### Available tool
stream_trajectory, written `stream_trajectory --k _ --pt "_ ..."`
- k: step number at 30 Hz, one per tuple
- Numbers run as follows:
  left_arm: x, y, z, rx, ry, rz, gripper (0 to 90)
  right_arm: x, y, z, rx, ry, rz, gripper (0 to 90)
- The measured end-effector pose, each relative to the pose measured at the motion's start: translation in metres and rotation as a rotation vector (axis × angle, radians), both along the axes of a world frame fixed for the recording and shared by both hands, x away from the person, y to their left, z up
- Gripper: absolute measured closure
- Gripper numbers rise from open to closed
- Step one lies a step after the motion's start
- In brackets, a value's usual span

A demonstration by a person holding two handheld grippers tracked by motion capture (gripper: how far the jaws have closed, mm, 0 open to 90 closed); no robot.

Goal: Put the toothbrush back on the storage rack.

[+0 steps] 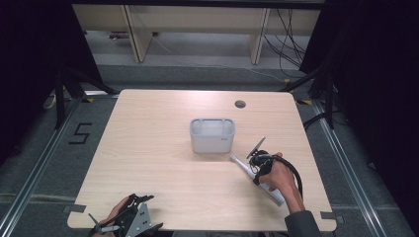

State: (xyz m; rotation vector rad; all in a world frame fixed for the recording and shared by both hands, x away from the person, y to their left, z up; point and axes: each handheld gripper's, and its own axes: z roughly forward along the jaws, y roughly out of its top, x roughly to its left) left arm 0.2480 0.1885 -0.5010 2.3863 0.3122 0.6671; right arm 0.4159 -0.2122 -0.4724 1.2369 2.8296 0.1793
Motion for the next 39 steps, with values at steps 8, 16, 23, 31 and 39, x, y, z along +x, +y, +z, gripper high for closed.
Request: stream_trajectory --k 8,16,23,31,39 --pt "0.0 0.0 0.0 0.007 -0.001 0.003 15.6 -0.006 -0.009 0.009 0.037 -0.049 -0.02 67.0" --pt "0.0 0.0 0.0 -0.004 -0.009 -0.002 15.6 -0.009 -0.018 0.022 0.07 -0.117 -0.026 67.0" --pt "0.0 0.0 0.0 -0.001 -0.008 0.003 15.6 -0.011 -0.021 0.025 0.096 -0.134 -0.052 67.1" --pt "0.0 0.0 0.0 0.001 -0.004 0.003 15.6 -0.014 -0.027 0.036 0.131 -0.162 -0.06 67.0" --pt "0.0 0.001 0.0 0.001 -0.009 0.006 15.6 -0.015 -0.029 0.052 0.172 -0.222 -0.095 67.1"
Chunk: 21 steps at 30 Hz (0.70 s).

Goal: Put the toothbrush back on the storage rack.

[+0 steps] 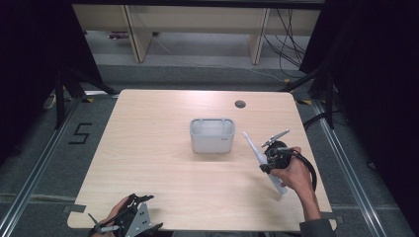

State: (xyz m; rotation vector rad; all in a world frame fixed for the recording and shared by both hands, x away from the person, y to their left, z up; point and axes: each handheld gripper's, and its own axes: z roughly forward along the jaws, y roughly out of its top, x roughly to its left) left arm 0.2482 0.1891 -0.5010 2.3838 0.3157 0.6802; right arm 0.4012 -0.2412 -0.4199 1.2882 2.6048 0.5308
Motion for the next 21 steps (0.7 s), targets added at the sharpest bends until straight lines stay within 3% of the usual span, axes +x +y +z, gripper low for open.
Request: stream_trajectory --k 2,3,4,5,7,8,9,12,13,21 --pt "0.0 0.0 0.0 -0.002 -0.001 -0.004 15.6 0.001 -0.002 0.007 0.029 -0.059 0.009 67.0" --pt "0.0 0.0 0.0 -0.003 -0.002 -0.003 15.6 0.0 -0.001 0.01 0.048 -0.057 -0.026 67.0" --pt "0.0 0.0 0.0 -0.003 -0.002 -0.003 15.6 0.0 -0.001 0.01 0.048 -0.057 -0.026 67.0" --pt "0.0 -0.001 -0.001 -0.005 0.003 -0.003 15.6 0.002 -0.003 0.012 0.068 -0.111 -0.013 67.0" --pt "-0.001 -0.001 -0.001 -0.004 0.016 -0.005 15.6 0.003 -0.004 0.013 0.087 -0.118 -0.004 67.0" --pt "0.0 -0.001 0.001 0.016 0.01 -0.007 15.6 0.003 -0.003 0.013 0.117 -0.144 -0.024 67.0" --pt "-0.001 -0.001 0.0 -0.013 0.0 -0.003 15.6 0.003 -0.004 0.015 0.116 -0.171 -0.026 67.0" --pt "-0.001 0.0 0.001 -0.009 0.003 0.013 15.6 0.004 -0.004 0.016 0.128 -0.204 -0.036 67.0" --pt "-0.001 0.0 0.001 -0.011 -0.001 0.016 15.6 0.006 -0.004 0.016 0.147 -0.234 -0.017 67.0" --pt "-0.002 -0.001 0.0 -0.03 0.01 0.005 15.5 0.008 0.005 0.022 0.175 -0.254 -0.028 67.0"
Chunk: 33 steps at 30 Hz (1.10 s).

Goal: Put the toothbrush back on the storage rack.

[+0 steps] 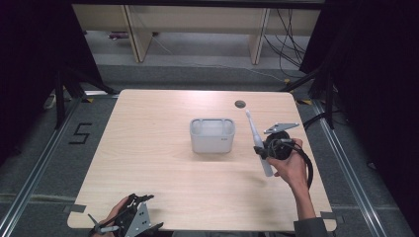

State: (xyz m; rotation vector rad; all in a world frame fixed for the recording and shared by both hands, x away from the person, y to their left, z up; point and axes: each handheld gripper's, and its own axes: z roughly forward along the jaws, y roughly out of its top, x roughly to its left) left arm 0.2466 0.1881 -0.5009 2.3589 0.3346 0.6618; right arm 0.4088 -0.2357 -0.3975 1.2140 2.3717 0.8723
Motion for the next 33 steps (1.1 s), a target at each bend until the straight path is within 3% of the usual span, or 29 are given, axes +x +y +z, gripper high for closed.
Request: stream_trajectory --k 1,4,5,7,8,9,11,12,14,15,17,20,22,23,24,25,27,28,29,30,33 --pt "0.001 0.001 0.0 0.022 -0.008 0.0 15.6 0.001 0.002 0.001 0.017 -0.001 0.0 67.0" --pt "0.001 0.0 0.0 0.015 -0.008 -0.002 15.5 0.005 0.003 -0.001 0.03 -0.012 0.024 67.0" --pt "0.001 0.0 0.0 0.015 -0.008 -0.002 15.6 0.004 0.004 0.0 0.037 0.003 0.007 67.0" --pt "0.001 0.0 0.0 0.014 -0.008 -0.003 15.5 0.006 0.004 0.0 0.032 -0.011 0.02 67.0" --pt "0.001 0.0 0.0 0.014 -0.008 -0.002 15.6 0.007 0.008 -0.001 0.063 -0.033 0.007 67.1" --pt "0.001 0.0 0.0 0.014 -0.008 -0.002 15.6 0.006 0.008 0.002 0.056 -0.006 0.0 67.0" --pt "0.001 0.001 0.0 0.023 -0.007 -0.001 15.6 0.008 0.008 0.001 0.047 -0.033 0.018 67.0" --pt "0.001 0.001 0.0 0.02 -0.006 -0.002 15.6 0.006 0.01 0.004 0.059 0.005 -0.001 67.0" --pt "0.001 0.001 0.0 0.013 -0.008 -0.001 15.5 0.01 0.012 0.004 0.059 -0.047 0.028 67.0" --pt "0.001 0.001 0.0 0.022 -0.005 -0.001 15.6 0.008 0.014 0.006 0.071 -0.02 0.006 67.0" --pt "0.002 0.001 0.001 0.027 -0.012 -0.008 15.5 0.011 0.014 0.006 0.074 -0.035 0.042 67.0" --pt "0.001 0.0 -0.001 0.013 -0.007 0.0 15.6 0.009 0.016 0.006 0.068 -0.039 0.039 67.0" --pt "0.002 0.001 0.0 0.029 -0.014 -0.007 15.5 0.009 0.017 0.006 0.087 -0.03 0.045 67.0" --pt "0.002 0.001 0.001 0.026 -0.013 -0.006 15.5 0.01 0.017 0.004 0.083 -0.051 0.055 67.0" --pt "0.002 0.001 0.001 0.022 -0.011 -0.007 15.6 0.008 0.018 0.006 0.093 -0.022 0.028 67.0" --pt "0.002 0.001 0.001 0.022 -0.011 -0.007 15.6 0.008 0.018 0.006 0.093 -0.022 0.028 67.0" --pt "0.002 0.002 0.0 0.023 -0.011 -0.007 15.6 0.009 0.017 0.005 0.086 -0.045 0.037 67.0" --pt "0.002 0.002 0.001 0.029 -0.006 -0.007 15.6 0.012 0.016 0.002 0.08 -0.082 0.095 67.0" --pt "0.002 0.002 0.001 0.031 -0.005 -0.007 15.6 0.012 0.016 0.002 0.08 -0.082 0.095 67.0" --pt "0.002 0.001 0.0 0.021 -0.013 -0.006 15.5 0.008 0.019 0.003 0.103 -0.042 0.046 67.0" --pt "0.003 0.001 0.0 0.034 -0.017 -0.004 15.6 0.009 0.019 0.004 0.104 -0.055 0.066 67.0"
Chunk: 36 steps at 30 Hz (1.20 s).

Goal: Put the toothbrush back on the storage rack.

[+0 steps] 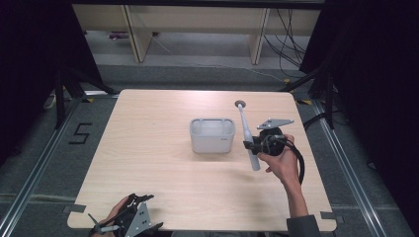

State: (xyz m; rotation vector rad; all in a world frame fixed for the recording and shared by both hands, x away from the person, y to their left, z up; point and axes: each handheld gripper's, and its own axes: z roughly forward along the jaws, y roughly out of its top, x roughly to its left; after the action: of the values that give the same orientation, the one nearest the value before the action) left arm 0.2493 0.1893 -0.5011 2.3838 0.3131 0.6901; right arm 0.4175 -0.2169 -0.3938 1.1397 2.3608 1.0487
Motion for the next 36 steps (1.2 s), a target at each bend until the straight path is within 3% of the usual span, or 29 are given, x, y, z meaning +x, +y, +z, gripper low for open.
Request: stream_trajectory --k 1,2,3,7,10,12,13,17,24,25,27,29,31,36 --pt "0.0 0.0 0.0 -0.004 -0.003 0.001 15.5 0.002 -0.001 0.0 -0.003 -0.032 0.022 67.0" --pt "0.0 0.0 0.0 -0.004 -0.003 0.001 15.6 0.002 -0.001 0.0 -0.003 -0.032 0.022 67.0" --pt "0.0 0.0 -0.001 -0.004 -0.009 0.006 15.5 -0.001 0.002 0.003 0.035 -0.007 -0.005 67.0" --pt "-0.001 0.0 0.0 -0.009 0.001 -0.005 15.6 -0.001 0.005 0.007 0.065 -0.018 0.006 67.0" --pt "0.0 0.0 -0.001 -0.002 -0.005 0.003 15.6 0.0 0.008 0.011 0.074 -0.038 0.023 67.0" --pt "0.0 0.0 -0.001 -0.003 -0.009 0.005 15.6 0.0 0.011 0.016 0.067 -0.026 0.023 67.0" --pt "0.0 0.0 0.0 -0.002 0.002 -0.003 15.6 0.004 0.011 0.015 0.066 -0.058 0.058 67.0" --pt "0.0 0.0 0.0 -0.004 0.001 -0.002 15.6 0.003 0.016 0.019 0.077 -0.042 0.039 67.0" --pt "0.0 0.001 0.0 0.0 0.002 -0.002 15.6 0.004 0.02 0.025 0.078 -0.07 0.046 67.0" --pt "0.0 0.0 0.0 0.0 0.002 -0.002 15.6 0.004 0.023 0.026 0.102 -0.065 0.038 67.0" --pt "-0.001 0.0 0.0 -0.016 0.004 -0.004 15.5 0.006 0.024 0.028 0.105 -0.077 0.035 67.0" --pt "0.0 0.001 0.0 -0.005 0.005 -0.002 15.6 0.006 0.026 0.031 0.117 -0.057 0.031 67.0" --pt "-0.001 0.001 -0.001 -0.016 0.006 -0.003 15.5 0.01 0.026 0.033 0.11 -0.089 0.045 67.0" --pt "-0.002 0.0 0.0 0.007 0.004 -0.012 15.6 0.012 0.031 0.041 0.127 -0.085 0.037 67.0"
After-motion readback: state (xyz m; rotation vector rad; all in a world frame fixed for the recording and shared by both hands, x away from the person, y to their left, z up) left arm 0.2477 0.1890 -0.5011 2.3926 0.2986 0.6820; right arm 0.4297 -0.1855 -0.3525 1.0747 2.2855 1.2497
